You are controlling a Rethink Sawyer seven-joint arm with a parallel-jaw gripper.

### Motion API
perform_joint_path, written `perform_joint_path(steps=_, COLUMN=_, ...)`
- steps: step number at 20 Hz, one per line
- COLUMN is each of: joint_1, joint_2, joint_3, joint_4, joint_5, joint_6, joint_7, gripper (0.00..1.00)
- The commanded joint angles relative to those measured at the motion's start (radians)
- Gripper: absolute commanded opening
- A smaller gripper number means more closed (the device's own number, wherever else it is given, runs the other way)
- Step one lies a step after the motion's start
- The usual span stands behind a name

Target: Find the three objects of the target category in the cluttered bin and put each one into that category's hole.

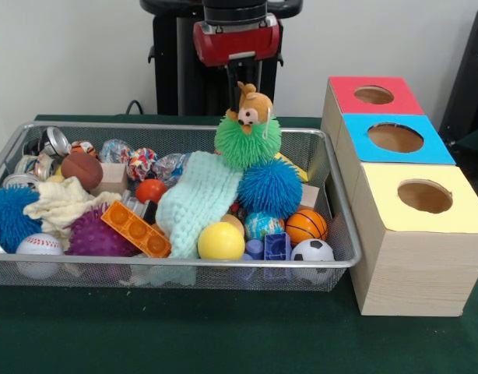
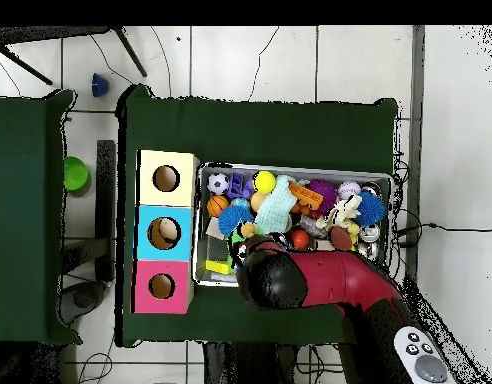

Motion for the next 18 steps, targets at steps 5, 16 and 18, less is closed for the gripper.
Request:
perform_joint_path(steps=5, joint_1=-0.057, joint_2=-0.025, joint_3=0.092, joint_4=0.044, joint_5=0.031, joint_6=0.010, joint_7=0.032, gripper=0.00)
perform_joint_path(steps=16, joint_1=-0.029, joint_2=-0.096, joint_3=0.105, joint_4=0.065, joint_5=0.067, joint_6=0.073, joint_7=0.063, gripper=0.00)
perform_joint_path(steps=18, joint_1=-0.022, joint_2=-0.095, joint_3=0.099, joint_4=0.069, joint_5=0.067, joint_6=0.069, joint_7=0.068, gripper=0.00)
